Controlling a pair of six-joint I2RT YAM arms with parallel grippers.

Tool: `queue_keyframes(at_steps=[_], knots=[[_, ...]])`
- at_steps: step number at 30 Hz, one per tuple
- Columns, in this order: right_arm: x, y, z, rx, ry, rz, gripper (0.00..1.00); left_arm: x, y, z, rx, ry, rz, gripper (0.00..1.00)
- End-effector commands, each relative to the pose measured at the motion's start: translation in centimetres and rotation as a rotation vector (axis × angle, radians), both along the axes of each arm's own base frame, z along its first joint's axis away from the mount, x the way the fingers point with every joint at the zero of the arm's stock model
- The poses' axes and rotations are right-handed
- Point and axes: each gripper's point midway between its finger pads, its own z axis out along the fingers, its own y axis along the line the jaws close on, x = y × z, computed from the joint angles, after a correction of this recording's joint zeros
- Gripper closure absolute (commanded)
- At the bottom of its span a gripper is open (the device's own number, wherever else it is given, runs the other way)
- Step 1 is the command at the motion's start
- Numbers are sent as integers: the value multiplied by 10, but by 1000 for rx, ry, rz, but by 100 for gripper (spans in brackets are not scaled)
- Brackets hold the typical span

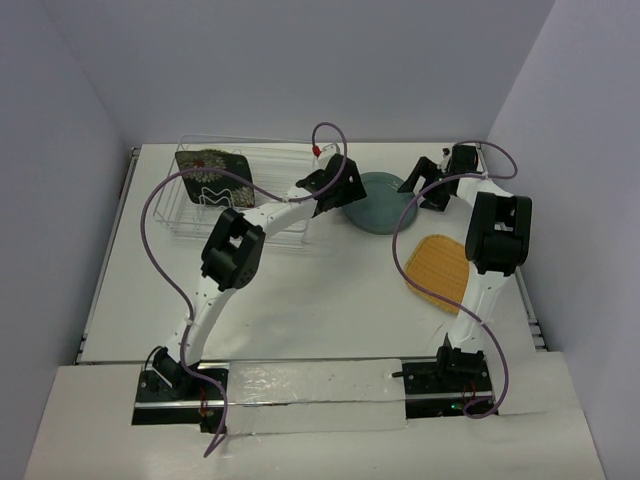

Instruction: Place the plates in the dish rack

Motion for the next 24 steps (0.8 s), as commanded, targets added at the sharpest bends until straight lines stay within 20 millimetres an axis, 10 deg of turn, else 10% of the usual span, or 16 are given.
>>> queue_keyframes(at_steps=[1,13,24], knots=[[6,1,3,-6,-9,0,0,6,28,44,40,-71,78,12],[3,6,0,5,-4,22,0,5,3,-20,42,19,-2,15],[2,26,9,76,-24,97,2,5,-6,-40,31,31,-24,47]])
